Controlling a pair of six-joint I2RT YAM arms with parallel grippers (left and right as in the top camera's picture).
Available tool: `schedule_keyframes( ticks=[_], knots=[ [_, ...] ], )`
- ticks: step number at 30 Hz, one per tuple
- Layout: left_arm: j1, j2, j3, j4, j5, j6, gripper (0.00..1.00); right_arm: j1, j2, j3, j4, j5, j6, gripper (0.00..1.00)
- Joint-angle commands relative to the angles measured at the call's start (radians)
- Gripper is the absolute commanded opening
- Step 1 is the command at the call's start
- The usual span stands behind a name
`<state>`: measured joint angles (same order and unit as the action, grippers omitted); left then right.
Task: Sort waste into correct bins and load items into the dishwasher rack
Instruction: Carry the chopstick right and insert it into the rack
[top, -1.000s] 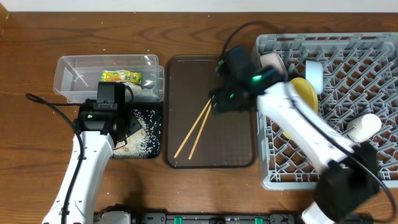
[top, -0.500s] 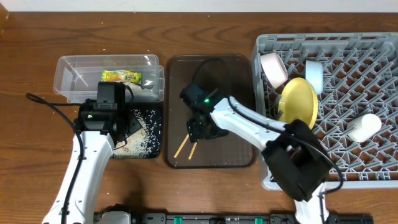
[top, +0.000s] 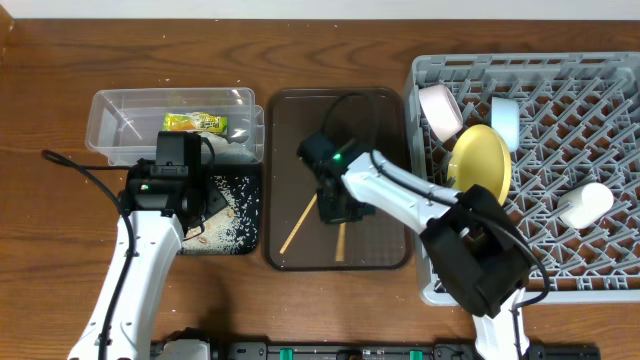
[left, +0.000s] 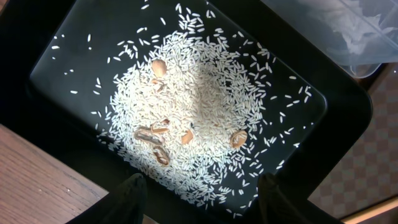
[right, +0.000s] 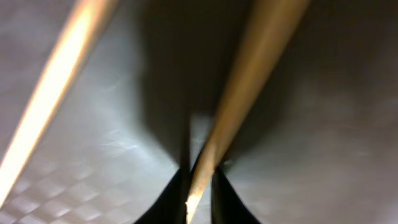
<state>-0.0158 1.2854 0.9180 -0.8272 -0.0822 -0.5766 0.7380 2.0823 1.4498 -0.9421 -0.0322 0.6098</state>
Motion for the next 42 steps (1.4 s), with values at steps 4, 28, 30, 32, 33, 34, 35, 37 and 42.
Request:
schedule_keyframes(
  ticks=[4,28,30,32,33,34,35,37,42],
  knots=[
    [0.004,-0.005,0.002,-0.002,-0.015,-0.005,0.60,-0.079,0.018,0.002,-0.023,-0.035,-0.051,0.01],
    [0.004,-0.005,0.002,-0.002,-0.015,-0.005,0.60,-0.338,-0.455,0.029,-0.238,0.122,-0.233,0.01],
    [0.004,-0.005,0.002,-0.002,-0.015,-0.005,0.60,-0.349,-0.451,0.025,-0.282,0.150,-0.233,0.01],
    [0.004,-0.005,0.002,-0.002,-0.015,-0.005,0.60,-0.356,-0.441,0.015,-0.305,0.165,-0.234,0.01],
    [0.004,-0.005,0.002,-0.002,-0.015,-0.005,0.60,-0.357,-0.435,0.004,-0.308,0.168,-0.234,0.01],
    [0.004,-0.005,0.002,-0.002,-0.015,-0.005,0.60,-0.358,-0.434,-0.008,-0.307,0.169,-0.234,0.01],
    [0.004,-0.005,0.002,-0.002,-0.015,-0.005,0.60,-0.359,-0.433,-0.024,-0.302,0.173,-0.233,0.01],
    [0.004,-0.005,0.002,-0.003,-0.015,-0.005,0.60,-0.361,-0.433,-0.054,-0.285,0.180,-0.233,0.01],
    [0.004,-0.005,0.002,-0.003,-0.015,-0.005,0.60,-0.371,-0.433,-0.085,-0.268,0.194,-0.233,0.05]
  ],
)
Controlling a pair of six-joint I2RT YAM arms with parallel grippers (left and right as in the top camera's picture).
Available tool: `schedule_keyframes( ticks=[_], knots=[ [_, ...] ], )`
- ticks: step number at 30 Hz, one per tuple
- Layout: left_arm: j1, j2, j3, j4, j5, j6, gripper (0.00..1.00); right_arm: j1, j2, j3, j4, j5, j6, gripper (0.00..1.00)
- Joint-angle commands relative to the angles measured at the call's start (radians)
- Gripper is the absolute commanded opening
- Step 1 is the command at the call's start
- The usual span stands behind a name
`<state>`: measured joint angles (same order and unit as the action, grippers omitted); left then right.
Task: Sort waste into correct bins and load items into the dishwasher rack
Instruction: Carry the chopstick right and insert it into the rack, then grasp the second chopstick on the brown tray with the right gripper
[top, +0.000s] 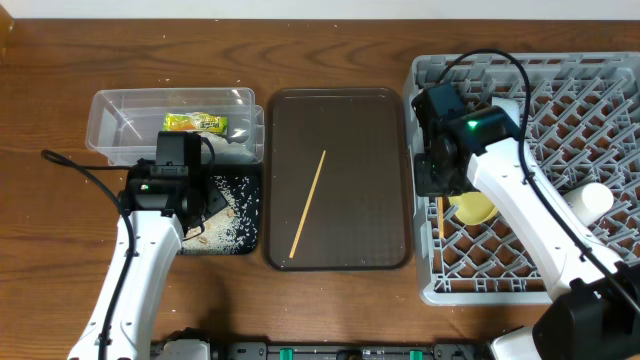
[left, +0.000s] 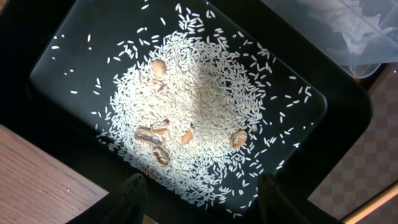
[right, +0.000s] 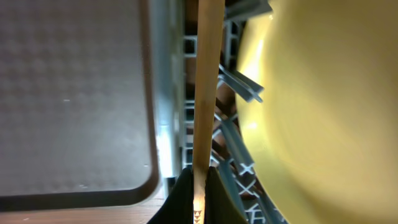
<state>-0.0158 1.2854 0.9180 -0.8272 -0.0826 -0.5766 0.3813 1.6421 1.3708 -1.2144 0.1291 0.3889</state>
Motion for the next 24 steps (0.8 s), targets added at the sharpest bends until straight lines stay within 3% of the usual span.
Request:
schedule_keyframes(
  ticks=[1,3,6,8,13,19,24],
  knots=[
    [0.004,-0.005,0.002,-0.002,-0.015,-0.005,0.60,-0.016,0.008,-0.006,0.009,0.034,-0.013,0.06],
    [0.004,-0.005,0.002,-0.003,-0.015,-0.005,0.60,-0.016,0.007,-0.006,0.022,0.039,-0.022,0.11],
    [0.004,-0.005,0.002,-0.003,-0.015,-0.005,0.60,-0.015,0.007,-0.003,0.047,0.039,-0.055,0.43],
    [0.004,-0.005,0.002,-0.002,-0.015,-0.005,0.60,-0.015,0.006,0.008,0.065,0.039,-0.058,0.52],
    [0.004,-0.005,0.002,-0.002,-0.015,-0.005,0.60,0.013,0.004,0.049,0.144,-0.022,-0.057,0.56],
    [0.004,-0.005,0.002,-0.002,-0.015,-0.005,0.60,0.101,0.015,0.049,0.388,-0.225,-0.051,0.66],
    [0.004,-0.005,0.002,-0.003,-0.015,-0.005,0.60,0.220,0.060,0.049,0.505,-0.231,0.012,0.69]
  ],
)
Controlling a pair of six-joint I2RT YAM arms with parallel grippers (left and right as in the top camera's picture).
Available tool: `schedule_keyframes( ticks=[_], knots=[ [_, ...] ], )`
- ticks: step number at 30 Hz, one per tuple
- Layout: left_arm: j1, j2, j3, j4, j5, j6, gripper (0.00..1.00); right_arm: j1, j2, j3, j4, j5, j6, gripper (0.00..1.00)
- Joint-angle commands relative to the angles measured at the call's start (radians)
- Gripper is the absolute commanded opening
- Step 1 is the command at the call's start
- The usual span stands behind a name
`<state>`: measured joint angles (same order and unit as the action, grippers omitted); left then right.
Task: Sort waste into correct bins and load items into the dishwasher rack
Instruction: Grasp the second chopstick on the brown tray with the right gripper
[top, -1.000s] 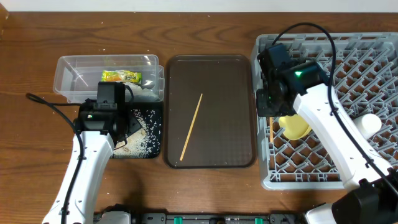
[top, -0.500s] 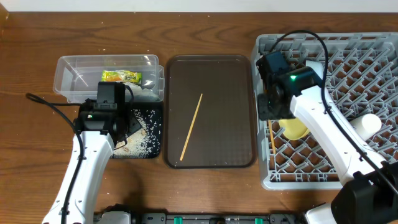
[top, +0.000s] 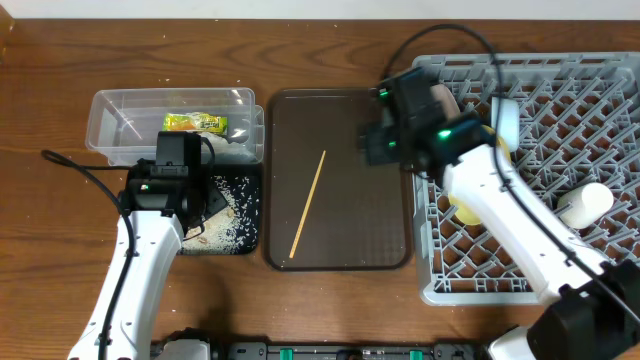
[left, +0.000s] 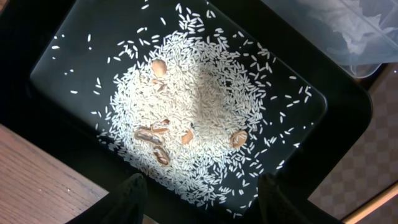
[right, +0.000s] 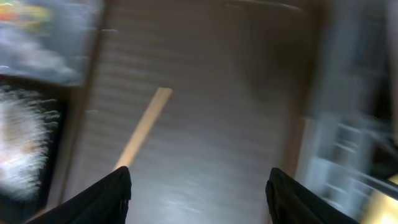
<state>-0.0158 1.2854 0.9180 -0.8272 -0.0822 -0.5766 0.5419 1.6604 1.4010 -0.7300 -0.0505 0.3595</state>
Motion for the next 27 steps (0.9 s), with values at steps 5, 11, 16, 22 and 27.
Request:
schedule_keyframes(
  ticks=[5,11,16,22,27],
  knots=[
    [0.004,-0.005,0.002,-0.002,-0.015,-0.005,0.60,0.160,0.138,0.019,0.060,-0.051,0.100,0.70],
    [0.004,-0.005,0.002,-0.002,-0.015,-0.005,0.60,0.246,0.277,0.019,0.076,-0.051,0.142,0.68],
    [0.004,-0.005,0.002,-0.003,-0.015,-0.005,0.60,0.290,0.357,0.019,0.099,-0.031,0.146,0.65],
    [0.004,-0.005,0.002,-0.003,-0.015,-0.005,0.60,0.315,0.410,0.019,0.094,0.073,0.153,0.60],
    [0.004,-0.005,0.002,-0.002,-0.015,-0.005,0.60,0.317,0.428,0.018,0.065,0.073,0.153,0.49]
  ],
)
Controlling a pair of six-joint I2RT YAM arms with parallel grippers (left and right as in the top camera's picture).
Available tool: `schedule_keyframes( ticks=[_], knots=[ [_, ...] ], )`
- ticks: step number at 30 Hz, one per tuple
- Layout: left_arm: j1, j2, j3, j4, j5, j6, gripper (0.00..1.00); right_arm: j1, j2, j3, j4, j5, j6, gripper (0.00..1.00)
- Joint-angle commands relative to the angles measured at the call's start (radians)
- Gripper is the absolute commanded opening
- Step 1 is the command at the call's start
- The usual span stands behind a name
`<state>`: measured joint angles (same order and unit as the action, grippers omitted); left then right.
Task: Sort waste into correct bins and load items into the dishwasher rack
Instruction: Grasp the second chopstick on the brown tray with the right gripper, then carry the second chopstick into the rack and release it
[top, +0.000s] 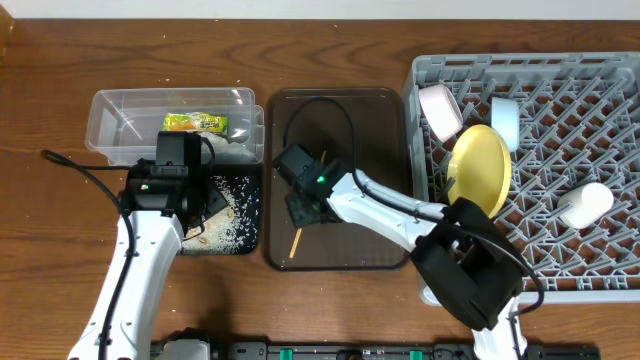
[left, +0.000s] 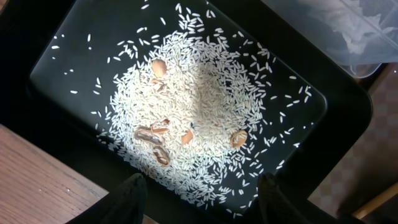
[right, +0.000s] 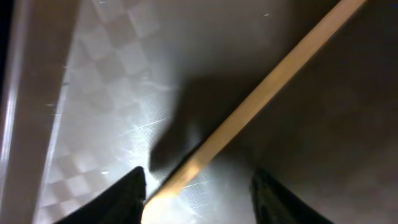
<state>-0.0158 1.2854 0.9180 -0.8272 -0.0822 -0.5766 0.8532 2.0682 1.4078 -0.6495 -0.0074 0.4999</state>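
Note:
A wooden chopstick (top: 295, 240) lies slanted on the brown tray (top: 380, 240). My right gripper (top: 306, 206) is low over its middle and open. In the right wrist view the chopstick (right: 267, 81) runs from upper right to lower left between the two fingers (right: 132, 194) of the right gripper (right: 199, 208), nearer the left one. My left gripper (left: 202, 205) hangs open and empty over the black bin (left: 336, 99) of rice and nut shells. The grey dishwasher rack (top: 600, 270) stands at the right.
The rack holds a yellow plate (top: 482, 165), a pink cup (top: 440, 108) and two white cups (top: 505, 118). A clear bin (top: 120, 125) with a yellow wrapper (top: 195, 123) sits behind the black bin (top: 240, 235). Bare wooden table lies in front.
My right gripper, open both times, was high over the tray's far right corner by the rack. Now it is low at the tray's left middle, astride the chopstick. The left arm has not moved.
Two chopsticks lay on the tray, and my right gripper was shut on one. Then it held that chopstick at the rack's left edge beside the yellow plate. Then it was open and empty over the tray. Now it stands open around the other chopstick.

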Motion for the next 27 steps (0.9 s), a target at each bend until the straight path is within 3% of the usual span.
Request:
schedule_keyframes(
  ticks=[1,8,17,27],
  knots=[
    [0.004,-0.005,0.002,-0.002,-0.015,-0.005,0.60,0.004,0.020,0.011,-0.027,0.032,0.014,0.47],
    [0.004,-0.005,0.002,-0.003,-0.015,-0.005,0.60,-0.022,0.020,0.012,-0.150,0.048,0.027,0.36],
    [0.004,-0.005,0.002,-0.003,-0.015,-0.005,0.60,-0.081,0.019,0.012,-0.215,-0.022,0.046,0.03],
    [0.004,-0.005,0.002,-0.002,-0.015,-0.005,0.60,-0.223,-0.132,0.081,-0.348,-0.046,-0.070,0.01]
  ],
)
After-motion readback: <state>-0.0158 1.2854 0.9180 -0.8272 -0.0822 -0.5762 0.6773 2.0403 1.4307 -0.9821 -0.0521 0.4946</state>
